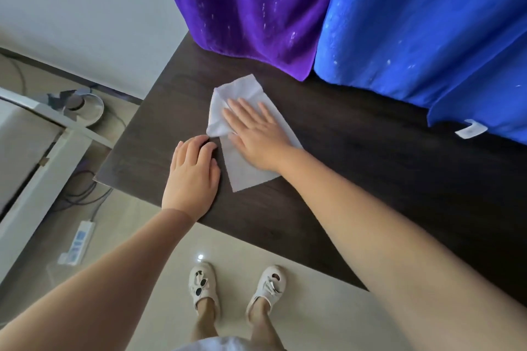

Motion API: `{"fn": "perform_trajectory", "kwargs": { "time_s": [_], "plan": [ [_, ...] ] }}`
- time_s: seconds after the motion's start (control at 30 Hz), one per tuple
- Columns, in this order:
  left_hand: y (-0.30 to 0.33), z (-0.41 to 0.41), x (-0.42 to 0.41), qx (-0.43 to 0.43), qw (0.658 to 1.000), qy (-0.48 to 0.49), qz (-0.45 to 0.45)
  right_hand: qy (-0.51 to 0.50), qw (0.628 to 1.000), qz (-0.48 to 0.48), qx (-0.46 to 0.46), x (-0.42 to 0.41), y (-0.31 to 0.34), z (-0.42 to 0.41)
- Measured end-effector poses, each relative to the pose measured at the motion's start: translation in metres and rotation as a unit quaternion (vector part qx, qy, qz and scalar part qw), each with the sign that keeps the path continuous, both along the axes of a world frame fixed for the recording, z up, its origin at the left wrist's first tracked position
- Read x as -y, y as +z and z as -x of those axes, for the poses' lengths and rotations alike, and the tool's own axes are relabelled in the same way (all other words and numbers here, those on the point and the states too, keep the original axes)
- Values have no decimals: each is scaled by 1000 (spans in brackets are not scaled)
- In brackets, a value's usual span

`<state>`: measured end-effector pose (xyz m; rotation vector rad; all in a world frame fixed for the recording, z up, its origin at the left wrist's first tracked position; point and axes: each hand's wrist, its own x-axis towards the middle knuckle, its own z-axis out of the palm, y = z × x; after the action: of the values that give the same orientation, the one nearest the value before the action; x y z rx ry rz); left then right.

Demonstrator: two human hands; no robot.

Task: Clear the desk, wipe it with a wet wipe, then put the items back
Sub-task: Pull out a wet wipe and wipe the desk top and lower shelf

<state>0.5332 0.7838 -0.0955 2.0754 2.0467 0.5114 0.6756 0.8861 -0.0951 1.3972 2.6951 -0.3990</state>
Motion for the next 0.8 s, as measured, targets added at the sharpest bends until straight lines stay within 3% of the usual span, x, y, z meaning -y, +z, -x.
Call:
{"fn": "perform_trajectory", "kwargs": {
  "time_s": [0.07,0.13,0.2,0.27,0.33,0.4,0.43,0.47,0.53,0.67,0.73,0.77,0.8],
  "plan": [
    [0,0,0,-1,1000,-1,0,32,999,2,-11,7,1,-29],
    [1,0,1,2,1000,-1,-3,-86,996,-19,-10,14,-3,-76],
    [2,0,1,11,1000,-2,-1,-249,967,-57,20,27,-8,-136],
    [1,0,2,19,1000,0,5,-407,911,-58,37,49,-7,-187],
    [2,1,2,39,999,4,8,-552,833,-38,30,70,-2,-207],
    [2,2,1,89,996,2,16,-650,759,-20,19,76,2,-189],
    [4,4,1,127,992,-8,20,-673,739,-9,15,73,3,-168],
    [7,8,1,171,985,-21,28,-672,740,-6,13,69,4,-141],
    [13,26,0,241,969,-37,50,-605,796,-23,9,53,0,-76],
    [23,96,-9,216,976,-32,17,-425,904,-38,1,22,-5,67],
    [22,134,-15,254,964,30,69,-339,940,-35,-7,30,-8,134],
    [22,149,-18,312,938,81,130,-291,956,-46,-10,42,-10,161],
    [24,159,-21,398,885,131,206,-244,968,-63,-13,58,-13,182]
  ]
}}
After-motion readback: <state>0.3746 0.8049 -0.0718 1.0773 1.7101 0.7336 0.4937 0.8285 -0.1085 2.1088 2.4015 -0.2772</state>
